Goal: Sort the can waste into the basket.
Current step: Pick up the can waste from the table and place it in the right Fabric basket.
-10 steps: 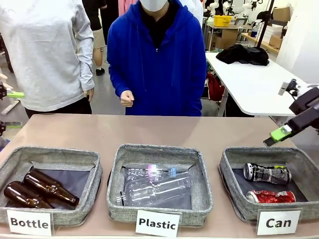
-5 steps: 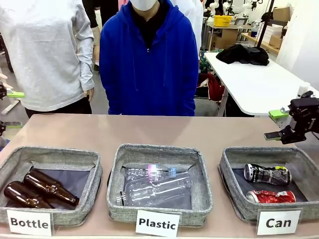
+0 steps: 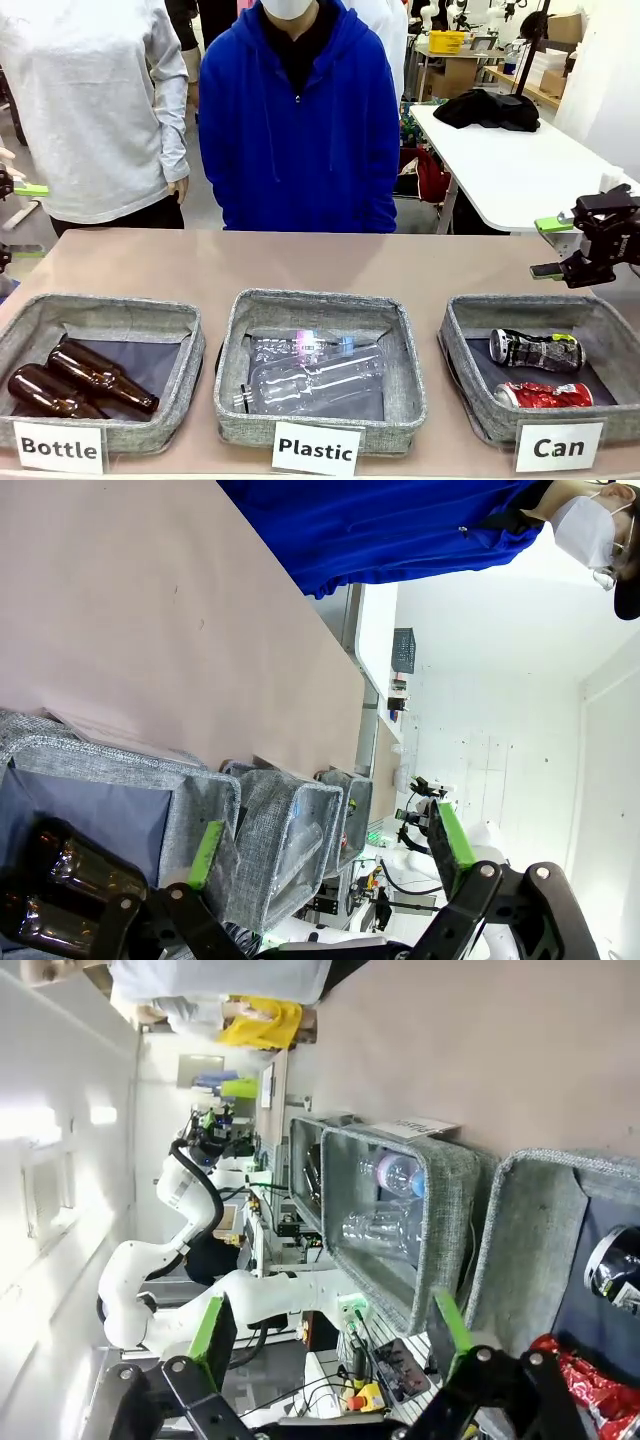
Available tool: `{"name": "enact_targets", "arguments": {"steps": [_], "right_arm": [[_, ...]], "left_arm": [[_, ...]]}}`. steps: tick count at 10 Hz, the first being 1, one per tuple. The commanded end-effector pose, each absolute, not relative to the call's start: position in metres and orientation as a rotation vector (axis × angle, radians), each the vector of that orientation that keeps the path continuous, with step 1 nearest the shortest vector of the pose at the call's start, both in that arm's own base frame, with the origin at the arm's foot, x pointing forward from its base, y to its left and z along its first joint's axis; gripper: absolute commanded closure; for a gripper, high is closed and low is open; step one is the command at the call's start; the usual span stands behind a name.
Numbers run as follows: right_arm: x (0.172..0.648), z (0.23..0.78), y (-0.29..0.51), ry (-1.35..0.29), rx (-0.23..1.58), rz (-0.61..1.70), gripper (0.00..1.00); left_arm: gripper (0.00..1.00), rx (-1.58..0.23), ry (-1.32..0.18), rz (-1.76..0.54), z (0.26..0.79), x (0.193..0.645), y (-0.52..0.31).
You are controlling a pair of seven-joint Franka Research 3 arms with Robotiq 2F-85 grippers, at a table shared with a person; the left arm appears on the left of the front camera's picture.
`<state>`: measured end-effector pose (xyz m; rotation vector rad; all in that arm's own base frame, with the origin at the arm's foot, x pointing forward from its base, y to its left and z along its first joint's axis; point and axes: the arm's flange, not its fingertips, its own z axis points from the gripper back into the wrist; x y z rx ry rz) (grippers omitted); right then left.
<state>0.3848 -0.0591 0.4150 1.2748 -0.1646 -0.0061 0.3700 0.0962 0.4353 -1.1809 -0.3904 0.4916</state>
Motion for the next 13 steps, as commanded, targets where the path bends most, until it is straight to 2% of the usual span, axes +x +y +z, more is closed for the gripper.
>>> {"name": "enact_targets", "arguments": {"steps": [1,13], "right_arm": [[0.3825,0.4150,-0.0617,-0.175,1.297,0.015,0.00],[0.3825,0.4150,-0.0617,-0.175,1.297,0.015,0.00]], "left_arm": [[0.00,-1.182,-0.373,0.491,0.4369,0.3664,0.0977],[0.00,-1.182,-0.373,0.491,0.4369,0.3664,0.0977]]}}
